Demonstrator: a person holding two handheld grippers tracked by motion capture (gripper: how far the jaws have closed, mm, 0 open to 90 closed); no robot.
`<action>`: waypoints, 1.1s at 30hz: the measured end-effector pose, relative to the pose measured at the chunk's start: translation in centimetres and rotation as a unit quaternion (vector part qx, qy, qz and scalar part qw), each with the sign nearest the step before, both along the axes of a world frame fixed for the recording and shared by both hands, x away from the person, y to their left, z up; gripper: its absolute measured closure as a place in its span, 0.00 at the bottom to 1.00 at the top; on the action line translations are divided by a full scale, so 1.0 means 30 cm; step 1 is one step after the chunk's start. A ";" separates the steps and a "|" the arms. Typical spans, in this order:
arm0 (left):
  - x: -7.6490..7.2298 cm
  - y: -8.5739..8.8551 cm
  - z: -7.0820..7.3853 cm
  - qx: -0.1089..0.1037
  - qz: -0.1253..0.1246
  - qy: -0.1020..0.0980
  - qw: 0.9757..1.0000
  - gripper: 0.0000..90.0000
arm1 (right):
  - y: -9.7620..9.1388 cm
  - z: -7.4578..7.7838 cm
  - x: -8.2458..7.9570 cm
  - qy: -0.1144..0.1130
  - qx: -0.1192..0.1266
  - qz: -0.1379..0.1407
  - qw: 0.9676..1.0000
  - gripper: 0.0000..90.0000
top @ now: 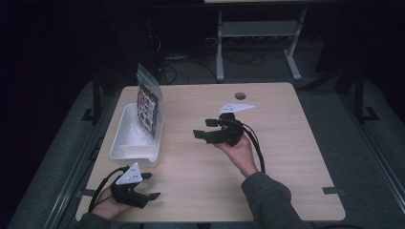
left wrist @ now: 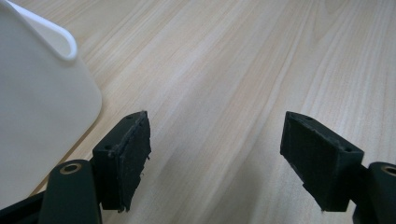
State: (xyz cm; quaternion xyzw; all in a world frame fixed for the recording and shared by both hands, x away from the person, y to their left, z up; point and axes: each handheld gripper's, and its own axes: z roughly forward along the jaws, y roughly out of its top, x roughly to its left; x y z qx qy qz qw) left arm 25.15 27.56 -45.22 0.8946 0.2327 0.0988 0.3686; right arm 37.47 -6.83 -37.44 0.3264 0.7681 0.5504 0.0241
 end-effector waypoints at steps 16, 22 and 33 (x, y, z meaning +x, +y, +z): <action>-0.001 -0.003 -0.002 0.000 0.000 0.002 1.000 0.26 | -0.191 -0.032 -0.030 0.014 0.010 -0.036 0.999 0.26; -0.001 -0.004 -0.002 0.001 -0.001 0.002 1.000 0.26 | -0.252 -0.044 -0.045 0.016 0.009 -0.049 0.999 0.25; 0.000 -0.005 -0.004 0.002 -0.001 0.004 1.000 0.26 | -0.352 -0.068 -0.076 0.026 0.007 -0.068 0.997 0.24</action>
